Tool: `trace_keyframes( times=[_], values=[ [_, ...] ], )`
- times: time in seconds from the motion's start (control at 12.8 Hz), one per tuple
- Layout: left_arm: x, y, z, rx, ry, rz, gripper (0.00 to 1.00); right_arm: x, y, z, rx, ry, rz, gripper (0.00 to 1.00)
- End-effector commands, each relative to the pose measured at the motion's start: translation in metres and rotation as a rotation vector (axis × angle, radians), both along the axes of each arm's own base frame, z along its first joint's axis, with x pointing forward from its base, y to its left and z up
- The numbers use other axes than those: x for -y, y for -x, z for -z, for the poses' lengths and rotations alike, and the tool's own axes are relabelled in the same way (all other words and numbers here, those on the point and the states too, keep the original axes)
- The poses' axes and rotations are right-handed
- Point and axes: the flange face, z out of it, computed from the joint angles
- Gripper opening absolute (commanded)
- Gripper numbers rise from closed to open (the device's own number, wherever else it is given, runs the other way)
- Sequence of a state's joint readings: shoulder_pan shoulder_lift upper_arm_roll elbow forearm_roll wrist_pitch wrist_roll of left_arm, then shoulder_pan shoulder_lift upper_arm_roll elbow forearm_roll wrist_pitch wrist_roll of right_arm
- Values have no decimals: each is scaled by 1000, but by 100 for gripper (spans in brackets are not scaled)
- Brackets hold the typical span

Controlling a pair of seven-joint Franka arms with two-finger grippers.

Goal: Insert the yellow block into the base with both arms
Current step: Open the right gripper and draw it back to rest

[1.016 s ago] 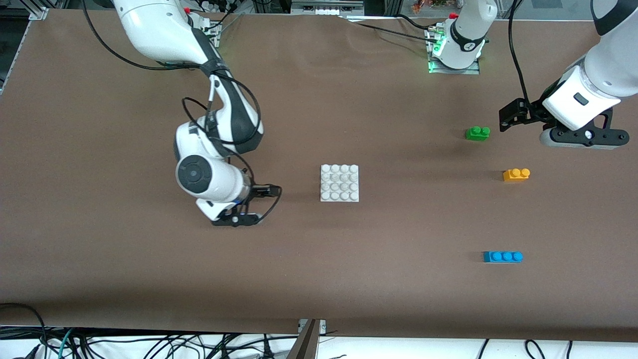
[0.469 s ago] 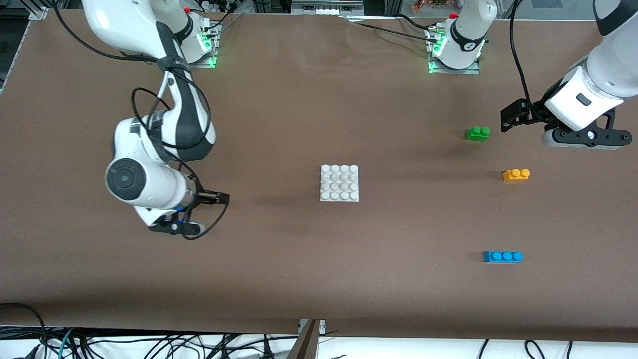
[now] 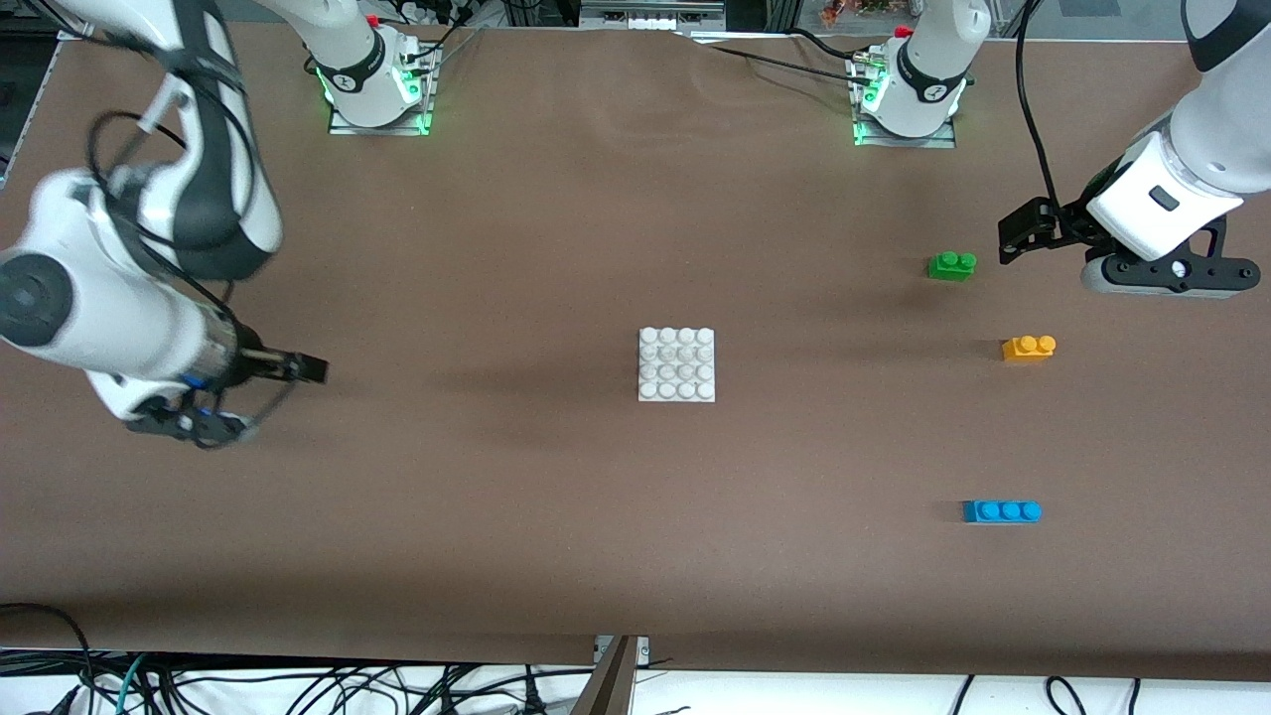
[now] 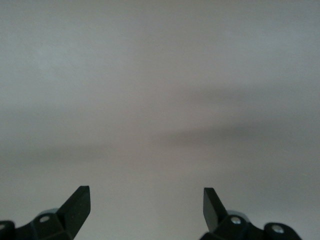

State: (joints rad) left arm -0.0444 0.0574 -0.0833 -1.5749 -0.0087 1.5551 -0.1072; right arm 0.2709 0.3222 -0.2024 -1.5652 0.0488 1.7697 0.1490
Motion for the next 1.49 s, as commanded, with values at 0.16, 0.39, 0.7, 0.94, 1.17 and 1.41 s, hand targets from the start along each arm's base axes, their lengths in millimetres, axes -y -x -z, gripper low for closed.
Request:
trace_keyframes(
  times=[0.16, 0.39, 0.7, 0.94, 1.17, 1.41],
  values=[
    [-22, 14, 5, 27, -3, -22, 100, 25, 84, -95, 19, 1, -9, 100],
    [-29, 14, 6, 24, -2, -36, 100, 46, 102, -151, 52, 6, 30, 100],
    [-27, 15, 6, 24, -7, -36, 100, 66, 105, -152, 43, -13, 86, 100],
    [-26, 14, 6, 25, -10, -31, 100, 65, 88, -143, 152, -17, 83, 100],
    [-26, 12, 10, 22, -12, -29, 100, 69, 85, -135, 134, -17, 74, 100],
    [-30, 10, 15, 20, -12, -35, 100, 69, 84, -134, 123, -17, 76, 100]
  ],
)
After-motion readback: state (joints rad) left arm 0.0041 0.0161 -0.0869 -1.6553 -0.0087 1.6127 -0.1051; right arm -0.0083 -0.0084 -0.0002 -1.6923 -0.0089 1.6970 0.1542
